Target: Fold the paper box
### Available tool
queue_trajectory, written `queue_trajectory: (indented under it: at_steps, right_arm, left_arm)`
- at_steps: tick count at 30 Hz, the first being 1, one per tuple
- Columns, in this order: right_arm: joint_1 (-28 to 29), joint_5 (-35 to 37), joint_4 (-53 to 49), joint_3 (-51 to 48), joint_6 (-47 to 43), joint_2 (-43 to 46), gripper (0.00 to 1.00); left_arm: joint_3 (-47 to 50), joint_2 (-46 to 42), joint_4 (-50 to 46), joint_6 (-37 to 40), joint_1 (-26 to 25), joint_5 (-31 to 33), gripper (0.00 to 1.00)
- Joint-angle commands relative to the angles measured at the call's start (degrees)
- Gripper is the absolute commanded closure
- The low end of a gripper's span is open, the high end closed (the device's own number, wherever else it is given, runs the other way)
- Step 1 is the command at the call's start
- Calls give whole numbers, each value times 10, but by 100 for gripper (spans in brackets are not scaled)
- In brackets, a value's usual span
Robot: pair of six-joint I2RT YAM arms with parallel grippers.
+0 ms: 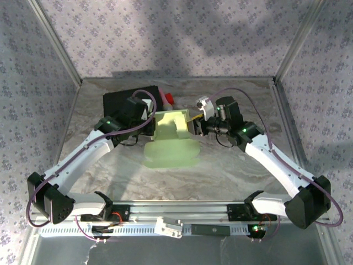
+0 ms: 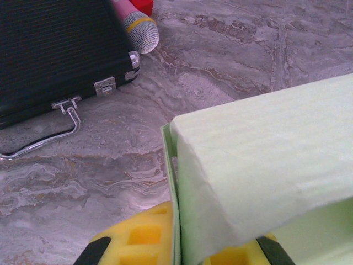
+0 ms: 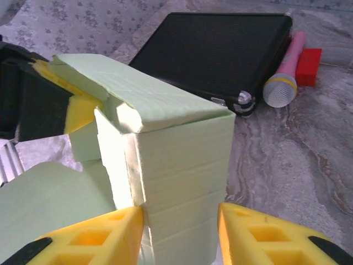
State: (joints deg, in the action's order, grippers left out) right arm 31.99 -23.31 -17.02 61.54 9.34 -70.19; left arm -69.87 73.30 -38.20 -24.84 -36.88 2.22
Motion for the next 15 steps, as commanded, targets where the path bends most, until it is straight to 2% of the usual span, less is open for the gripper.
queue_trajectory:
  at_steps: [1, 15]
  right_arm:
    - [0, -51, 3, 9, -10, -11, 56]
    - [-19, -130, -18, 27, -23, -19, 49]
  left_arm:
    - [-35, 0, 14, 13, -18, -42, 100]
    - [-40, 0, 10, 14, -21, -39, 100]
